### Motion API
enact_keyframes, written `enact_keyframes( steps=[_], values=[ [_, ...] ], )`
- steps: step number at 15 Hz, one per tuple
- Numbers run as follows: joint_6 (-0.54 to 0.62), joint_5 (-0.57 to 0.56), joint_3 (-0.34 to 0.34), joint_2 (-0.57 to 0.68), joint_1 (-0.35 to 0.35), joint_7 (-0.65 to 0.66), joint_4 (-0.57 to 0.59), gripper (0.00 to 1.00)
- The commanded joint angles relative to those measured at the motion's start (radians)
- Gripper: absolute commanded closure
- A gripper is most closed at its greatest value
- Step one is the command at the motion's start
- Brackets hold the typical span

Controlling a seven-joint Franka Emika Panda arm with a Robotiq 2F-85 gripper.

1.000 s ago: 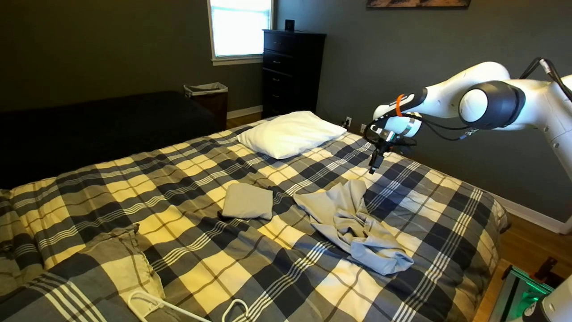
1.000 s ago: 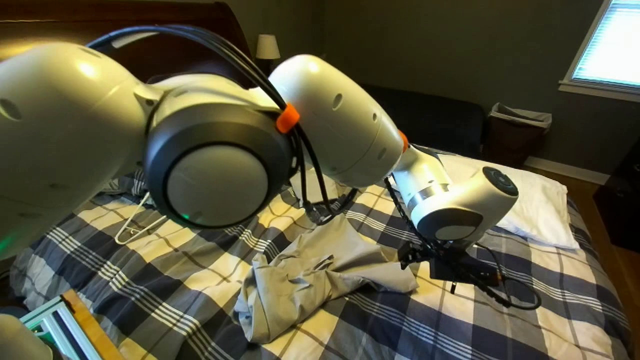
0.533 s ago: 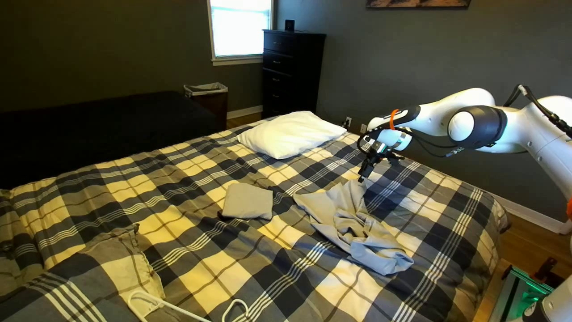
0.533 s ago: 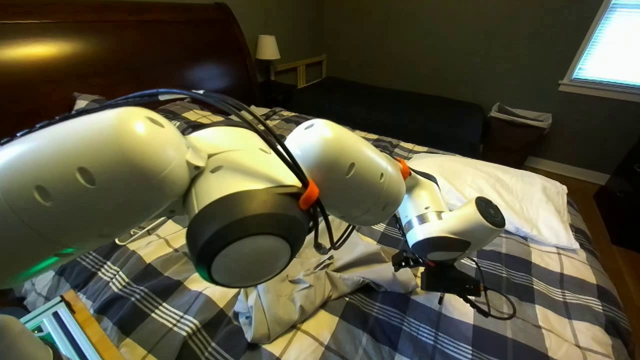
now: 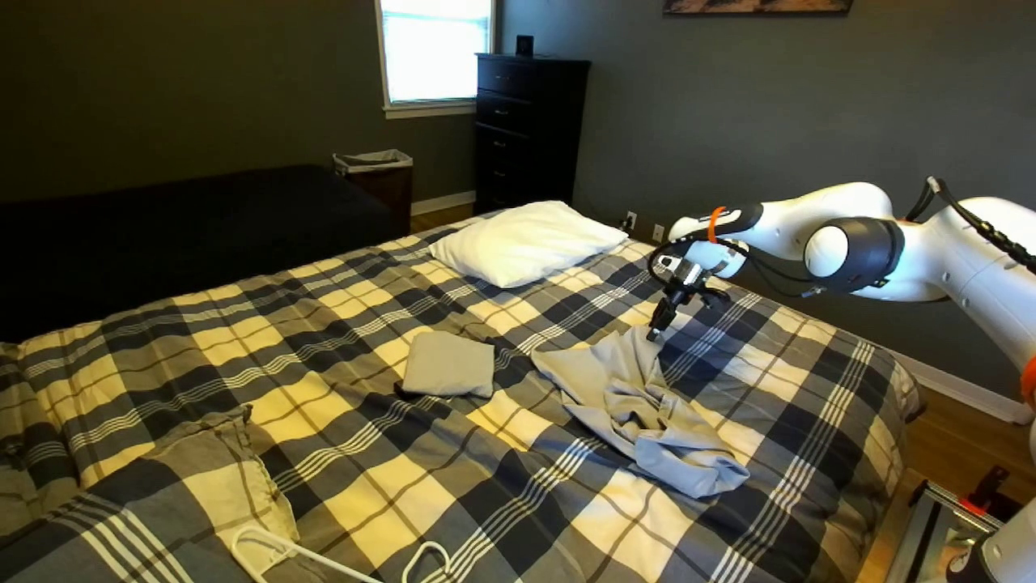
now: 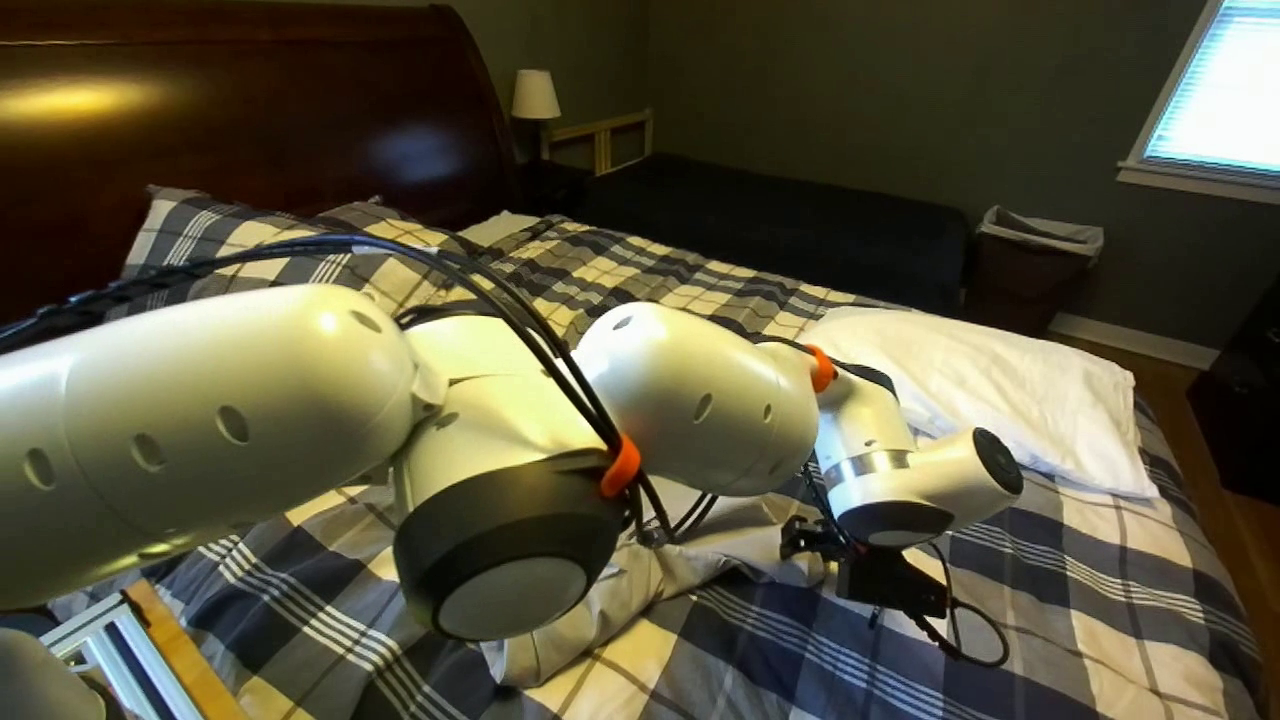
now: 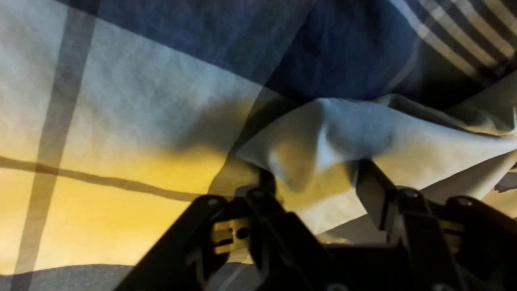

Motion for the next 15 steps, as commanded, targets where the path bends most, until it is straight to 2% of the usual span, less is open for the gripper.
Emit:
enact_keyframes(
  steps=[1, 4, 5, 10, 15],
  values=[
    [-0.077, 0.011, 0.013, 0.067, -0.01, 0.021, 0.11, 0.74],
    [-0.1, 0.015, 0.02, 0.05, -0.015, 0.012, 0.11, 0.96],
    [-0.12, 0.014, 0.021, 0.04, -0.016, 0.013, 0.104, 0.99],
    [-0.364, -0.007, 0.043, -0.049, -0.024, -0.083, 0.028, 1.0],
    [-0.484, -0.027, 0.062, -0.2, -0.003, -0.25, -0.198, 1.0]
  ],
)
